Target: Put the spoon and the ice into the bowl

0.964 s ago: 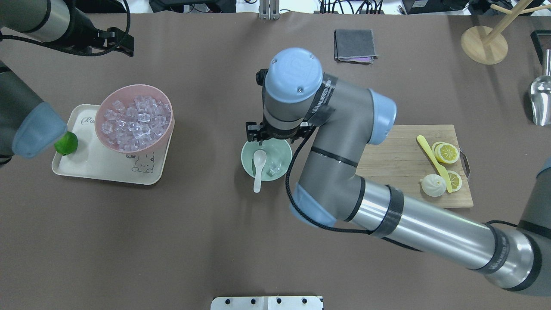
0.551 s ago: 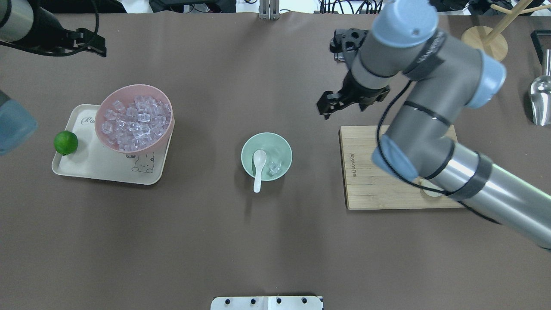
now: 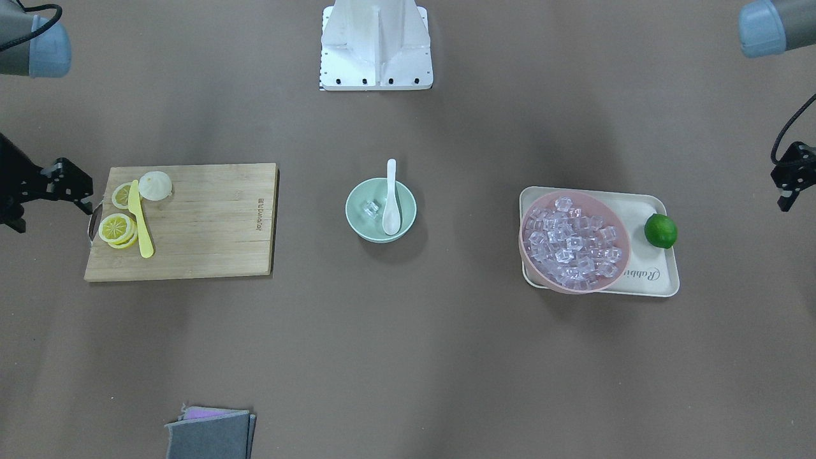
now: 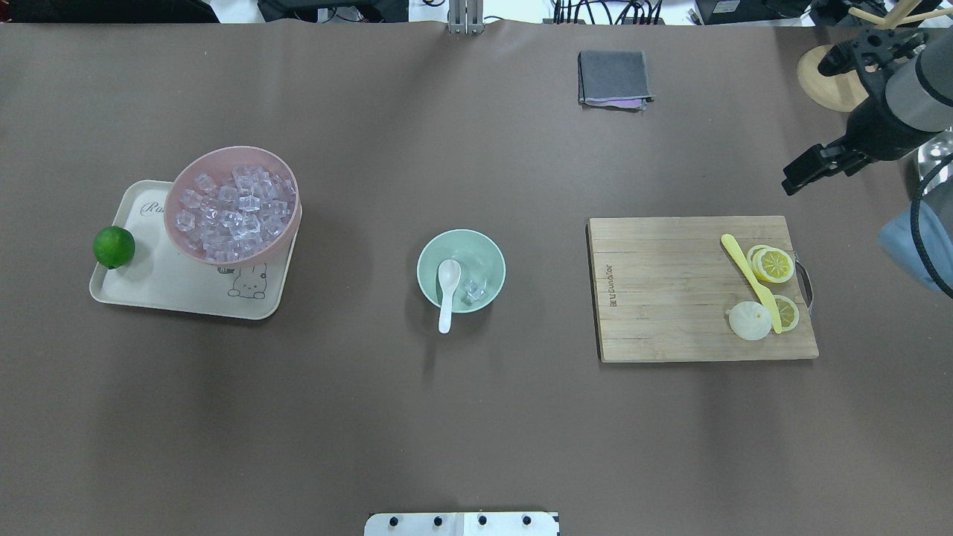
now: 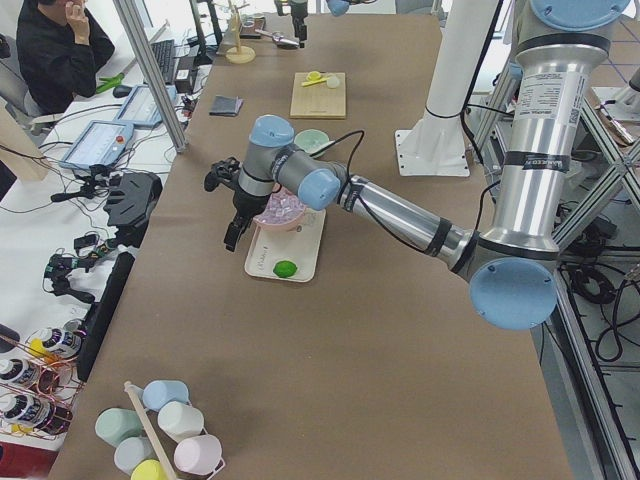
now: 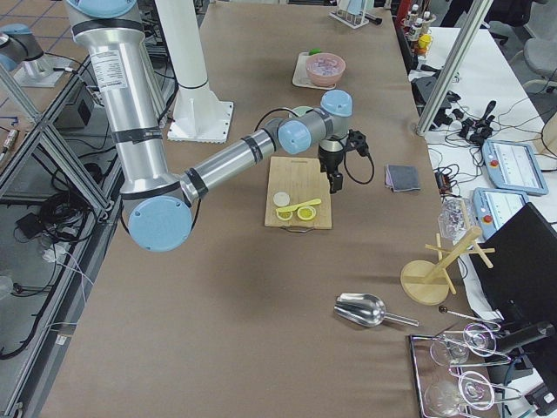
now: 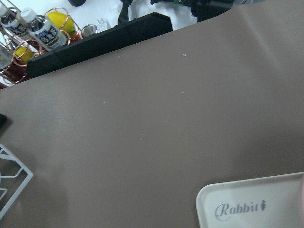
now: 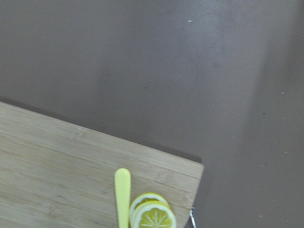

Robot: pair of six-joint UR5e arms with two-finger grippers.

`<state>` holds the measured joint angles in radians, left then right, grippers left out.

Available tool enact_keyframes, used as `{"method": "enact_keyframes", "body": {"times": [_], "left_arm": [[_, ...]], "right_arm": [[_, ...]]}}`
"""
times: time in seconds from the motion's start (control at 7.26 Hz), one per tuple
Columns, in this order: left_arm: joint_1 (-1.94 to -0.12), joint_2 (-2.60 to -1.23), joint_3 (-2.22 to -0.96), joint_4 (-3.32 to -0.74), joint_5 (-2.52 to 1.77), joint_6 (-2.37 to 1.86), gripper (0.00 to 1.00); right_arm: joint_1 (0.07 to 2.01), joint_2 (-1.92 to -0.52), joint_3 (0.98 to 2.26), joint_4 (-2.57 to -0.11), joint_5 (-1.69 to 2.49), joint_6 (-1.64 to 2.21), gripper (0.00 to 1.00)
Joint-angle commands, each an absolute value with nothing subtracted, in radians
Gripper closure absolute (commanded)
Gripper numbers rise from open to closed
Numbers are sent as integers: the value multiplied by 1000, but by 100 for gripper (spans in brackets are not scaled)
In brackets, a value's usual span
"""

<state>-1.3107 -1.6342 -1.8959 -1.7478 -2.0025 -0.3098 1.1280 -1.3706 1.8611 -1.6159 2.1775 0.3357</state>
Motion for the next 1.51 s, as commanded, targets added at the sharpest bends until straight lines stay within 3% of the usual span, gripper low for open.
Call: {"method": "enact_keyframes", "body": {"times": [0.0, 0.28, 0.69, 1.38], "left_arm": [[-1409, -1507, -1869, -1790, -2008, -217, 2], [-1533, -1503, -1810, -1766, -2240, -201, 2], [-1554, -1491, -1760, -1755, -2372, -212, 2], [-1549, -1515, -1733, -1753, -2368, -212, 2]], "right_arm": [[1277, -1402, 1771, -1615, 2196, 181, 0], [1443, -1515, 1704, -1614, 2404, -50, 0], [1612, -1699, 1712, -1623, 2399, -138, 0], [1611, -1712, 1727, -1646, 2399, -120, 0]]}}
